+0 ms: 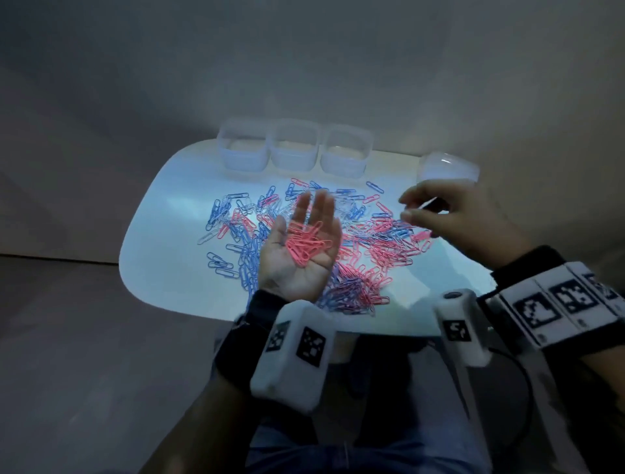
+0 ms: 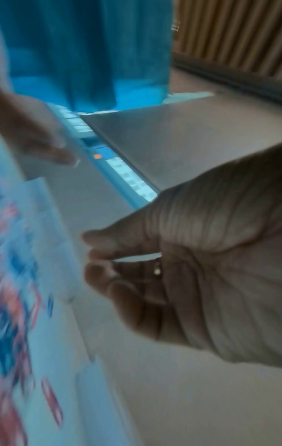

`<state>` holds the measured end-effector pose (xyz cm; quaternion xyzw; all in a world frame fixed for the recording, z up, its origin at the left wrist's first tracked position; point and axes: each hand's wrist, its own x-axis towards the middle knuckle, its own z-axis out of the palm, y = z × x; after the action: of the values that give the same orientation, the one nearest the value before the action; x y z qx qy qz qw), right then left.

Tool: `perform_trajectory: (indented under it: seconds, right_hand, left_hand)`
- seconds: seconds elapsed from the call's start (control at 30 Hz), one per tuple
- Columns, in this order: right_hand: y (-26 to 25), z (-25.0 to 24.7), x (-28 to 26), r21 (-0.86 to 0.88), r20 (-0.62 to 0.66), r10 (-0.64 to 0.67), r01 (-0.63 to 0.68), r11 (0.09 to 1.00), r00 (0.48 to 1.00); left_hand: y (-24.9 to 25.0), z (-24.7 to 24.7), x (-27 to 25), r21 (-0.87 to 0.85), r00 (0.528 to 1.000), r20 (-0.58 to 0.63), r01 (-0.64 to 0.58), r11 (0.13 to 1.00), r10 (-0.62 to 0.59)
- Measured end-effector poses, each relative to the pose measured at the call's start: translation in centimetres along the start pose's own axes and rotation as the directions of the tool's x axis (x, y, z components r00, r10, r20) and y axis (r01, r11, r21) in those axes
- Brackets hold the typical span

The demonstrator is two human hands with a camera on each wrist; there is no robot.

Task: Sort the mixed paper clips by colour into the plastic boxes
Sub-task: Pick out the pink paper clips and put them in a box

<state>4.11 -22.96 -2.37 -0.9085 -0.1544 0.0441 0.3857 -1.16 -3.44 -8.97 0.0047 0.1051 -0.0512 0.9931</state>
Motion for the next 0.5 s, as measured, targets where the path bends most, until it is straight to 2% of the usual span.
perform_trajectory:
  seconds: [0.1,0.17,0.33,0.5]
  right_hand:
    - [1.2,0.8,-0.5,-0.395,0.207,0.093,-0.003,0.919,0.974]
    - [0.9,2.0,-0.9,-0.544,0.293,0.162,0.025,0.839,0.942]
    - [0.5,4.0,-0.6,-0.614,0.314,0.236,0.007,0.79,0.92]
    - [0.8,4.0,0.6,-0.532,0.274,0.229,-0.051,0.845,0.934]
  left_hand:
    - [1.4,-0.1,-0.4,0.023,0.996,-0.033,-0.087,0.996,0.088]
    - [2.0,0.0,-0.7,0.038,0.989,-0.043,-0.139,0.99,0.14]
    - [3.4,0.3,-1.8,0.081,0.974,-0.055,-0.216,0.973,0.221]
    - [3.2,0.2,-2.3,0.093,0.973,-0.054,-0.218,0.971,0.224]
